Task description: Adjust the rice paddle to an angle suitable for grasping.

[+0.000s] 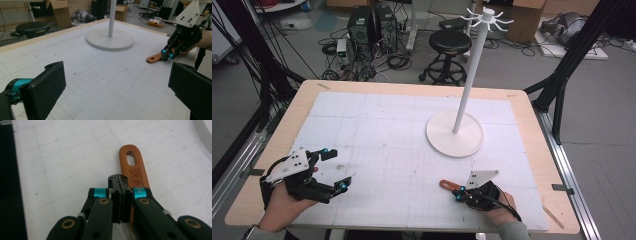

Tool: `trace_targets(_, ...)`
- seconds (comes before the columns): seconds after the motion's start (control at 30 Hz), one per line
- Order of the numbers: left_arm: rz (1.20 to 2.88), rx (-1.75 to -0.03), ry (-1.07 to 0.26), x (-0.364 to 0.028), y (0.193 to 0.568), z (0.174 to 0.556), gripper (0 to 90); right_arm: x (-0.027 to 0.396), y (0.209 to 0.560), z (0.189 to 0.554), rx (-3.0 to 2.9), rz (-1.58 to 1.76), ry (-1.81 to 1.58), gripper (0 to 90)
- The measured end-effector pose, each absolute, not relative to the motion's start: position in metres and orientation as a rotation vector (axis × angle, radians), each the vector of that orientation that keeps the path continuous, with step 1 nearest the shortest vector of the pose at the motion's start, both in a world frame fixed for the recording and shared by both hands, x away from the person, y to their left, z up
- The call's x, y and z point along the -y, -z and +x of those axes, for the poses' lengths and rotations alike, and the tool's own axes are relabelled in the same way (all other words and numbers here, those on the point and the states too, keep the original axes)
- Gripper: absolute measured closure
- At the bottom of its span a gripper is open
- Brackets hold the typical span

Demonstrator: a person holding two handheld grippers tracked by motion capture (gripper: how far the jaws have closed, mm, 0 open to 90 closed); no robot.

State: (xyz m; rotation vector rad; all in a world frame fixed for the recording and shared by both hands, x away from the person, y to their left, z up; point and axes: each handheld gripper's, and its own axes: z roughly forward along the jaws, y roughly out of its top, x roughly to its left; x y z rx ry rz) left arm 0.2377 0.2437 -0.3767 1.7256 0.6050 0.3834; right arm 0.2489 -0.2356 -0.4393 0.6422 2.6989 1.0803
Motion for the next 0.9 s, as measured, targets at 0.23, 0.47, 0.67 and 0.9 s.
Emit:
trace_targets(0.23, 1.743, -0.607, -0.378, -0.239, 0.38, 0.238, 1.8, 0.237, 0.439, 0.263, -2.693, 0.661, -1.052, 89.9)
trace_targets(0.47, 1.754, -0.607, -0.374, -0.238, 0.382, 0.238, 1.7, 0.237, 0.439, 0.262, -2.679, 0.661, -1.059, 89.6)
trace_targets(0.67, 1.75, -0.613, -0.381, -0.24, 0.382, 0.238, 1.7, 0.252, 0.429, 0.256, -2.585, 0.716, -1.256, 77.5)
trace_targets(0.9, 1.757, -0.613, -0.379, -0.239, 0.383, 0.238, 1.7, 0.273, 0.425, 0.252, -2.499, 0.773, -1.3, 39.8)
